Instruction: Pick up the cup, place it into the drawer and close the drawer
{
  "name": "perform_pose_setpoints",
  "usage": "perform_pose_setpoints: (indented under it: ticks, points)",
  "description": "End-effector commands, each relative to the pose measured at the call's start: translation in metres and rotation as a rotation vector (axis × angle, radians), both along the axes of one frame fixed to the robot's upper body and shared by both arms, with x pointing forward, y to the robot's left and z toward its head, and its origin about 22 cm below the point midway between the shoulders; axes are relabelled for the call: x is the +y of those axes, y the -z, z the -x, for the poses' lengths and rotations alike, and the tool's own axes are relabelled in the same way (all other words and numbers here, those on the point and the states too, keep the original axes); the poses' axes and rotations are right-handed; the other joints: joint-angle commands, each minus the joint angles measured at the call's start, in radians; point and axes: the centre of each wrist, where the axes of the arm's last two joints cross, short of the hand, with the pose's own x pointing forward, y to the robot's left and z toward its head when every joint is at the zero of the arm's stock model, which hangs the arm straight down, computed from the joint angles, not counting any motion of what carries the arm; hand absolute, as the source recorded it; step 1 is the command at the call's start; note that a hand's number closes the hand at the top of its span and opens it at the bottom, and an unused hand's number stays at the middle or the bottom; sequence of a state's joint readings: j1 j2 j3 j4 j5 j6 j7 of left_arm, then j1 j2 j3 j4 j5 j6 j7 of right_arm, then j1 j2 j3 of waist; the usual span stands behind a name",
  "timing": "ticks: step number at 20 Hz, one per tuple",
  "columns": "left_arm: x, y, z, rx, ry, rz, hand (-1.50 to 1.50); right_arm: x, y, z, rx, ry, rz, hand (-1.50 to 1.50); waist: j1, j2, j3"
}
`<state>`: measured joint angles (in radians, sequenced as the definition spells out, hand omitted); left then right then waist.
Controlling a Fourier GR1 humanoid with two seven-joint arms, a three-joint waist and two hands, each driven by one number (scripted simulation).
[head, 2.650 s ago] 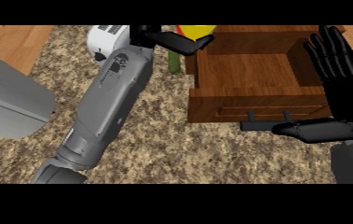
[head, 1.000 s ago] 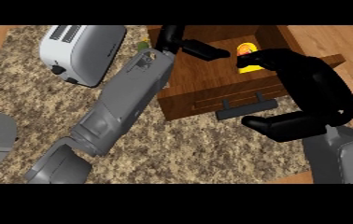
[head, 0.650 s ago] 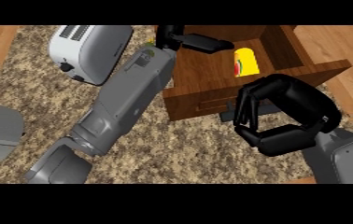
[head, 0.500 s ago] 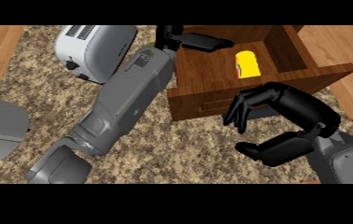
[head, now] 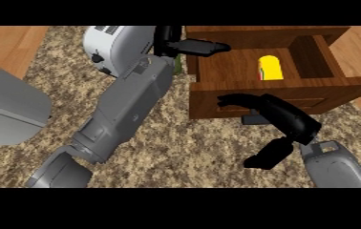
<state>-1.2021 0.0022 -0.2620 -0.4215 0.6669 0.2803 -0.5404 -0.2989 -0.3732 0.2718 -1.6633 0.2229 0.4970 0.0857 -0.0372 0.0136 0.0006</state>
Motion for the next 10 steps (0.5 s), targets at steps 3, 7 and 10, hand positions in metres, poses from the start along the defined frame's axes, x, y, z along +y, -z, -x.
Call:
perform_pose_setpoints:
  ticks: [3,7,10]
  points:
    - [0.014,0.020,0.005,0.014,0.009,0.045,-1.50,0.008,0.072,-0.016,0.064,0.009,0.159,-1.50,0.062,-0.004,0.001]
    - [0.031,0.019,0.002,-0.011,-0.010,0.070,-1.50,0.013,0.110,-0.037,0.077,0.032,0.244,1.50,0.092,0.003,0.002]
    - [0.047,0.020,0.005,-0.006,0.004,0.076,-1.50,0.002,0.112,-0.065,0.090,0.076,0.249,1.50,0.112,-0.005,0.002]
